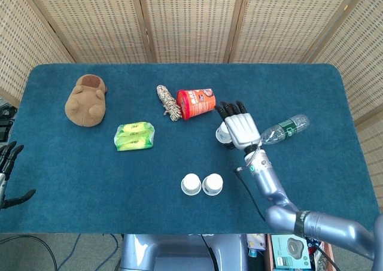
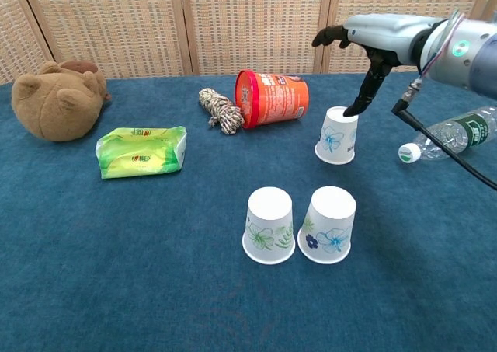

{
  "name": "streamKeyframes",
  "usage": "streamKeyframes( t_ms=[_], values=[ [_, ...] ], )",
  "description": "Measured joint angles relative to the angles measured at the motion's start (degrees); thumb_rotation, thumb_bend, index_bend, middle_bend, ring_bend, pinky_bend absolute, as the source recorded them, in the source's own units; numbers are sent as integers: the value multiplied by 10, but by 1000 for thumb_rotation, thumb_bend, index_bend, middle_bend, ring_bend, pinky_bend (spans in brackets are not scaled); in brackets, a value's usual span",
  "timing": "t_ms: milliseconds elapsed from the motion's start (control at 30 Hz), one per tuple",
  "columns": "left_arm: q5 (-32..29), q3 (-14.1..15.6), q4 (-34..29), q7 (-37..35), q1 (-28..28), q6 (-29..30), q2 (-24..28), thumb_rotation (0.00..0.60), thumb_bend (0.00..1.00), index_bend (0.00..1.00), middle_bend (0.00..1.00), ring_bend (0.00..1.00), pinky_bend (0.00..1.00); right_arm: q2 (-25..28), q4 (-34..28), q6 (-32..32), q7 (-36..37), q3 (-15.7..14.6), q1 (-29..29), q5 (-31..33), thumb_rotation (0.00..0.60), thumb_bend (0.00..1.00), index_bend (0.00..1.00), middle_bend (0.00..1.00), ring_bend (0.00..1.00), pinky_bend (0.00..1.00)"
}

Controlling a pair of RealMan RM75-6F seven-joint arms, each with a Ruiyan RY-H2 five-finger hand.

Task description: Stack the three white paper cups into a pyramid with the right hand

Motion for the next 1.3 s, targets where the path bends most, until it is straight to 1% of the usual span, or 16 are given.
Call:
streamKeyframes(
  t_ms=[133, 267, 333, 567, 833, 1000, 1133, 1300],
  values=[
    [-8, -4, 1, -1, -2, -4, 0, 600, 179, 0, 0, 0, 0, -30, 81, -37, 18, 1, 26, 51, 600, 192, 171, 229, 159, 202],
    [-14, -6, 2, 1, -4, -8, -1, 600, 180, 0, 0, 0, 0, -50, 133, -65, 33, -6, 43, 67, 600, 199, 209, 288, 222, 306],
    [-18, -7, 2, 5, -5, -10, -2, 600, 180, 0, 0, 0, 0, -57, 151, -74, 42, -11, 48, 70, 600, 212, 220, 311, 243, 328],
    [-27, -9, 3, 11, -13, -27, -5, 600, 179, 0, 0, 0, 0, -70, 186, -96, 76, -18, 59, 72, 600, 238, 278, 358, 291, 401],
    [-33, -11, 5, 8, -14, -32, -6, 600, 180, 0, 0, 0, 0, -88, 220, -103, 93, -24, 71, 73, 600, 304, 303, 394, 323, 430],
    [-37, -12, 6, 6, -15, -34, -5, 600, 180, 0, 0, 0, 0, -101, 243, -102, 97, -27, 76, 75, 600, 349, 370, 450, 374, 444],
    [-37, -12, 6, 6, -16, -36, -5, 600, 179, 0, 0, 0, 0, -110, 261, -103, 104, -30, 79, 77, 600, 374, 390, 469, 392, 457],
    [-37, -12, 5, 6, -16, -36, -5, 600, 180, 0, 0, 0, 0, -111, 263, -100, 111, -31, 78, 72, 600, 411, 426, 501, 417, 507]
  ],
)
